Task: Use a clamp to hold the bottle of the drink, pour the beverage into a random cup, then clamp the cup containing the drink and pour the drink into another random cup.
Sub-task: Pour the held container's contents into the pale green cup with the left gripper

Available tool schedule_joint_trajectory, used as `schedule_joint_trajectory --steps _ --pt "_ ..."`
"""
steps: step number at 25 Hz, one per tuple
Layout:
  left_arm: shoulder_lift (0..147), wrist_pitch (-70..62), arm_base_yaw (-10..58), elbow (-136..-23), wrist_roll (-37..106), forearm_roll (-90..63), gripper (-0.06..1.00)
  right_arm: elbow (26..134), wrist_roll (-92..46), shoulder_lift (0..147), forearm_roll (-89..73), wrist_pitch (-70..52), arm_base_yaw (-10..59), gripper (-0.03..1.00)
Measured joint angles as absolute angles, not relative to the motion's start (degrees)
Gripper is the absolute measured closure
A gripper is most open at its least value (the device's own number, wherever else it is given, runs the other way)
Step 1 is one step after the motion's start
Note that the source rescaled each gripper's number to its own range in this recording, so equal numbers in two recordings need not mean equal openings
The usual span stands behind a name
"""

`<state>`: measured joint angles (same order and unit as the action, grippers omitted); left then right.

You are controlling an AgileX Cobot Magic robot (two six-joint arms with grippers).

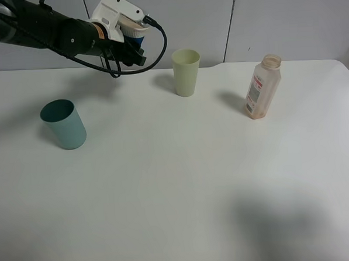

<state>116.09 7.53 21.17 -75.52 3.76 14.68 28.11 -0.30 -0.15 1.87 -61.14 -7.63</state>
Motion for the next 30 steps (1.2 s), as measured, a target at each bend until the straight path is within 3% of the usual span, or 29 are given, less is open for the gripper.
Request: schedule_joint_trajectory --steps 15,23,30 --pt "120.3 7.7 22.9 -79.5 13.7 5.9 0.92 28.1 -0.3 -0.2 1.9 -61.1 -7.6 -0.03" --pt "124.5 6.0 23.1 -87.4 14.3 6.9 0.92 28.1 -0.3 -0.2 1.9 -61.1 -7.6 -0.03" --pt "125.6 5.5 23.1 -87.8 14.3 7.9 0.92 28.1 -0.3 -0.2 1.9 -61.1 -7.6 -0.03"
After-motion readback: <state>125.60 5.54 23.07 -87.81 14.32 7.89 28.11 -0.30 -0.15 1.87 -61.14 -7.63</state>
